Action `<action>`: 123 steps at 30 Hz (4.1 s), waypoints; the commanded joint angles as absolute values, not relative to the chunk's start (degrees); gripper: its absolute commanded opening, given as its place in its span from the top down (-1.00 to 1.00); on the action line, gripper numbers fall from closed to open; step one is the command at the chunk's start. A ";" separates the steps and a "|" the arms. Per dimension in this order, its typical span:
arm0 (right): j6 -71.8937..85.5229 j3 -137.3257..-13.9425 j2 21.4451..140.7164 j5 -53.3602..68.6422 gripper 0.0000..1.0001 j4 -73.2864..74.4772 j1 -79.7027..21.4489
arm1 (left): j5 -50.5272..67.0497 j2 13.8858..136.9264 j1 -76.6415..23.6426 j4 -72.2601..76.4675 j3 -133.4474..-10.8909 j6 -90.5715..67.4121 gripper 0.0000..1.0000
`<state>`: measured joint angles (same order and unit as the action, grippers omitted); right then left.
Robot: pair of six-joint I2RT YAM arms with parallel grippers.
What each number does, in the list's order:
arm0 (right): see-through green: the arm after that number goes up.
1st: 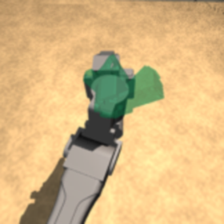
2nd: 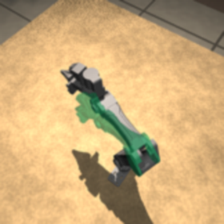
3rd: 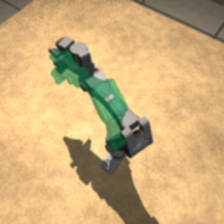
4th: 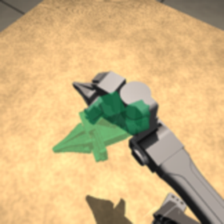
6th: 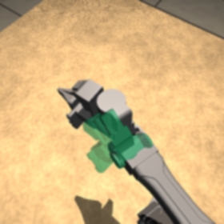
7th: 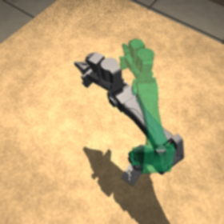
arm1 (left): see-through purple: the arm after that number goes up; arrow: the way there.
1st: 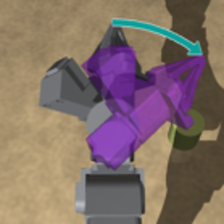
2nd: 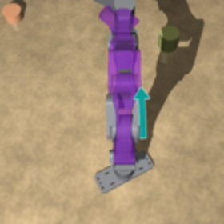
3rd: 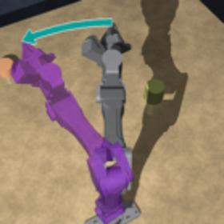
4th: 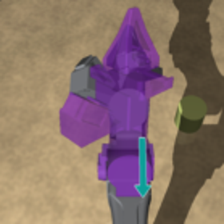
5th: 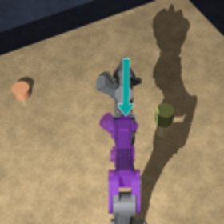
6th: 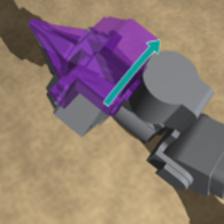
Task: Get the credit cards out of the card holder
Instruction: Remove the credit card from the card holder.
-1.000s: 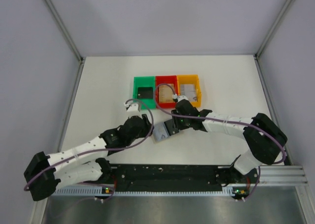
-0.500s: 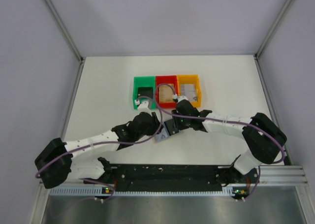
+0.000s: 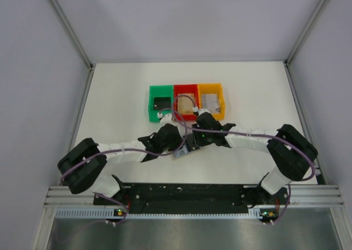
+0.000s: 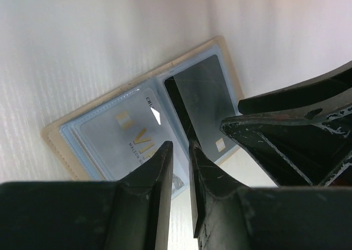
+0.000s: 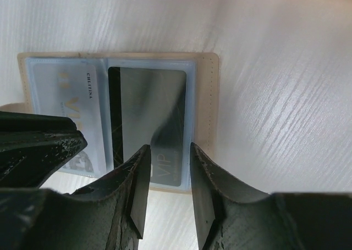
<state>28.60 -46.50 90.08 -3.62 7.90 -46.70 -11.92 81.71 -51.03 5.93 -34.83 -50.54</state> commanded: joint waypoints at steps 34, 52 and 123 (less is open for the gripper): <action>30.85 -43.24 91.58 3.95 0.55 2.37 -44.38 | -3.43 88.77 -47.73 21.88 -29.01 -63.01 0.55; 34.54 -37.54 86.23 11.85 0.46 -7.11 -40.26 | -0.97 83.94 -45.70 37.16 -18.73 -63.72 1.00; 39.99 -27.16 87.45 28.40 1.00 -24.98 -31.29 | 0.88 84.47 -42.89 78.84 -0.26 -64.60 1.00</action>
<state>42.13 -25.91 87.20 32.58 -30.20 -31.81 2.00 84.42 -43.57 71.24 -3.66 -63.40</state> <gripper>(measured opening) 0.003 0.010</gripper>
